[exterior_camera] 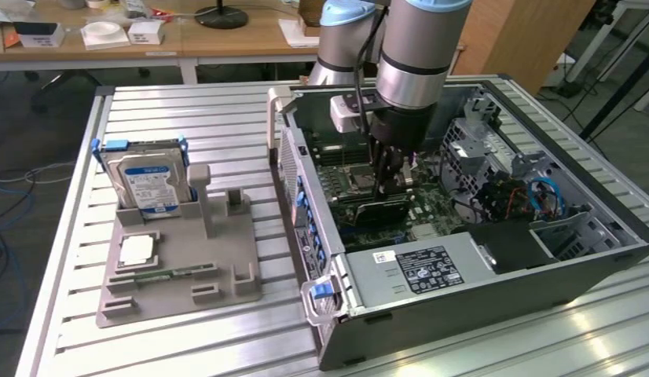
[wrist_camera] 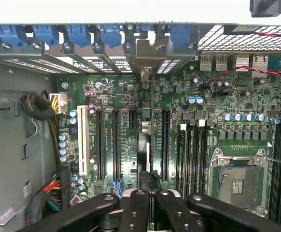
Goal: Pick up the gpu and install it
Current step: 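Insert the gpu into the slot, then press down on the gpu until it lock into place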
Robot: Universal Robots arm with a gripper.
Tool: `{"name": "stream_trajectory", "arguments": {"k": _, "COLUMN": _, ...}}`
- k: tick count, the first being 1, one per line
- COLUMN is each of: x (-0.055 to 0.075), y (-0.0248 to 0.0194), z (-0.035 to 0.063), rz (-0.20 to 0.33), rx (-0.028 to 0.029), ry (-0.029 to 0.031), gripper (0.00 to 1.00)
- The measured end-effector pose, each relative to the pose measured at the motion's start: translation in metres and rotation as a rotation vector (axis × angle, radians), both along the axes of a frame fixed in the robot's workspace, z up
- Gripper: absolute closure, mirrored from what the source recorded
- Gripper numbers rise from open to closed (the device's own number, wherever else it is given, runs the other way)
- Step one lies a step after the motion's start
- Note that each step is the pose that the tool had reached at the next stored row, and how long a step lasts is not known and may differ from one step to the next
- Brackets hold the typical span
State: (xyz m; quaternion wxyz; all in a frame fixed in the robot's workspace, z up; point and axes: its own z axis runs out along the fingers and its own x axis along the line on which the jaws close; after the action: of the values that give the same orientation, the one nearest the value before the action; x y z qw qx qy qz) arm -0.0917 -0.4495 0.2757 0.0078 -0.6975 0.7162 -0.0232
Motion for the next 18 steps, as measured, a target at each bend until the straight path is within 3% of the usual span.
{"name": "stream_trajectory", "arguments": {"k": 18, "x": -0.0009, "y": 0.0000, "z": -0.0005, "rz": 0.000, "rx": -0.0004, "ry": -0.0003, "gripper": 0.89}}
